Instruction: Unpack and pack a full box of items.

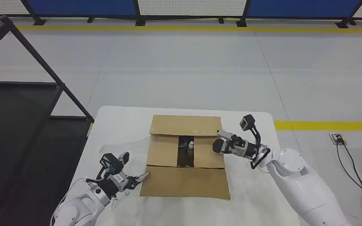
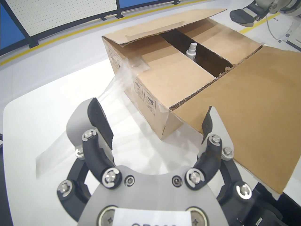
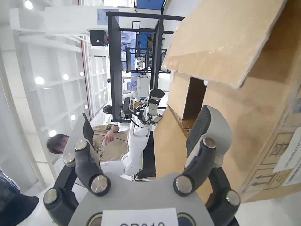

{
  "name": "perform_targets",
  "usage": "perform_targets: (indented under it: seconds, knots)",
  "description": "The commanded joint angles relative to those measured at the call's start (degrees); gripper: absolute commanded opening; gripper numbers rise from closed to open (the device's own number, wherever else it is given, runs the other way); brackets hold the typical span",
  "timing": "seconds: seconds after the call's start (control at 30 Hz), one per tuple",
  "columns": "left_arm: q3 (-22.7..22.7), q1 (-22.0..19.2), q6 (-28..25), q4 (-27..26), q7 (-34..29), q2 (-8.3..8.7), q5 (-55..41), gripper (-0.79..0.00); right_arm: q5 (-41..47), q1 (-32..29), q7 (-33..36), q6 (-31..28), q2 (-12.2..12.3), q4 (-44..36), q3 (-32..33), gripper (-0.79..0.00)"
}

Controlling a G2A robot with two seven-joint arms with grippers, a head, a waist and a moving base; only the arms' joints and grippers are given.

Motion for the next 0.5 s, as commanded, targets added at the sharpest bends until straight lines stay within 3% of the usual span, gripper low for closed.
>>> perform_targets:
  seconds: [0.0,0.27,0.47]
  knots:
    - [0.2,0.3,0.2,0.2,0.8,0.02,0.6,0.0,0.2,1.3,-0.5,0.4,-0.7,1.7,-1.1,0.0]
    - [0.9,0.9,1.2,0.8,2.2,0.03,1.4,0.0,1.9,6.7,-2.8,0.6,-3.4,6.7,-4.0,0.0]
    - [1.1,1.2,1.7,0.7,2.8,0.06,1.1,0.0,1.0,10.1,-9.2,-1.3,-5.2,8.1,-4.7,0.0]
